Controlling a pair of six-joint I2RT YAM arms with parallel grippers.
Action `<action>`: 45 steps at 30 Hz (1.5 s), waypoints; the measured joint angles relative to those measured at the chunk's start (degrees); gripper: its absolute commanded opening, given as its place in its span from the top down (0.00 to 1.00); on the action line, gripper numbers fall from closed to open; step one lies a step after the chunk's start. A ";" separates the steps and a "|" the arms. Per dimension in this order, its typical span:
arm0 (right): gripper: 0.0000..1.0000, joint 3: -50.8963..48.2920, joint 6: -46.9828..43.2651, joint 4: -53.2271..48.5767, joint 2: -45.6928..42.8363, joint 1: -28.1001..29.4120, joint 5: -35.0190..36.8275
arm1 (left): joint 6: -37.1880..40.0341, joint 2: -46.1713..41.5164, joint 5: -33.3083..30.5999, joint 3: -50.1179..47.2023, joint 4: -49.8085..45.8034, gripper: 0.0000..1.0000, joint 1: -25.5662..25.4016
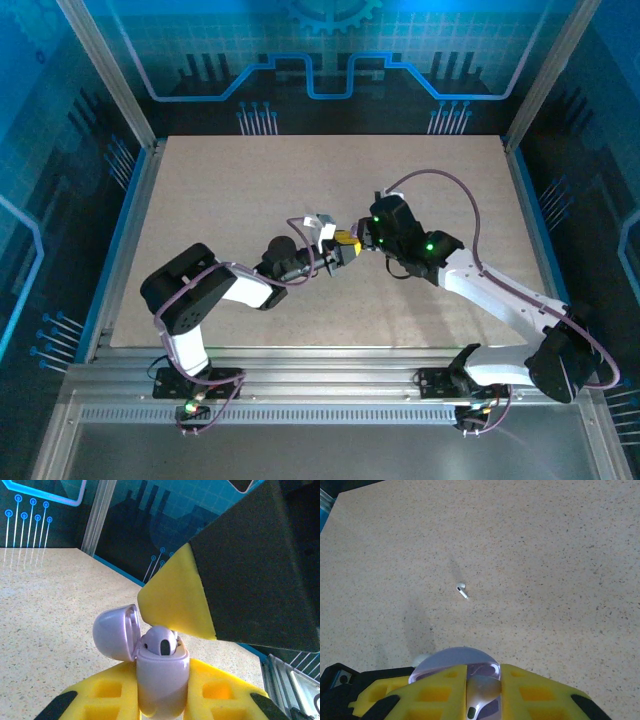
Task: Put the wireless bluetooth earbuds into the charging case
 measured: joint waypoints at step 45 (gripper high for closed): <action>0.61 -13.55 -7.63 8.35 -21.94 -15.32 -31.54 | 0.90 -5.99 6.86 -0.20 0.92 0.82 0.00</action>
